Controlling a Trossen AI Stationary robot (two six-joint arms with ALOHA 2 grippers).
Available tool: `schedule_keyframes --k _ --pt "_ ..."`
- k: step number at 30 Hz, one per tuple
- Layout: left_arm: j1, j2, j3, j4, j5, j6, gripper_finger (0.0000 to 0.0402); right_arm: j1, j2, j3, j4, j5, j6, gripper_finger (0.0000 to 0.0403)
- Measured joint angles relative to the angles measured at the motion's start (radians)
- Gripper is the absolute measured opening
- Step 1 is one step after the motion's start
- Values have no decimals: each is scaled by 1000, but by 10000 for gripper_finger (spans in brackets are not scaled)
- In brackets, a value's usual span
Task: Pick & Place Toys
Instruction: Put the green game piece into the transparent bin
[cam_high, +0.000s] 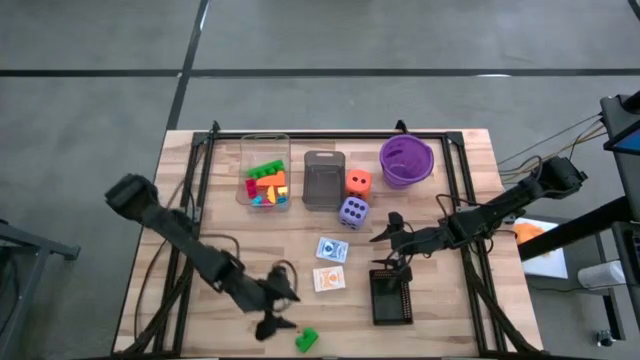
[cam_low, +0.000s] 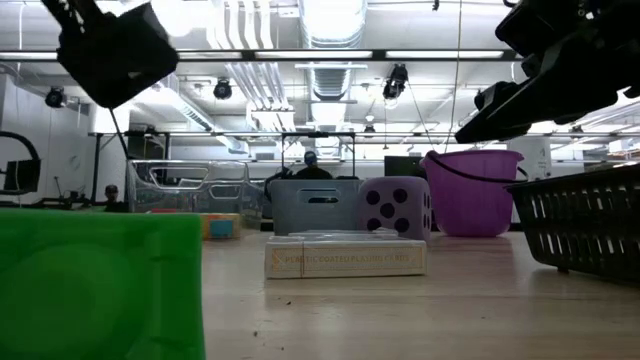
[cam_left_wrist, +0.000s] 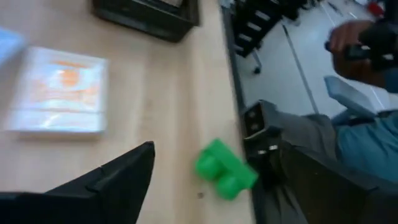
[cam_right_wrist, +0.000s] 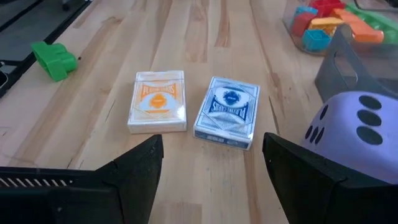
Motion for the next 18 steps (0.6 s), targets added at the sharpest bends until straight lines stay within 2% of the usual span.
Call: schedule_keyframes --k 4,9,18 --pt "-1 122 171 -139 55 -29 378 1 0 0 -26 -1 22 275" --pt "-2 226 379 -386 67 -64 382 1 0 0 -74 -1 37 275" --pt "-11 394 622 -521 71 -218 381 2 0 0 -144 0 55 275"
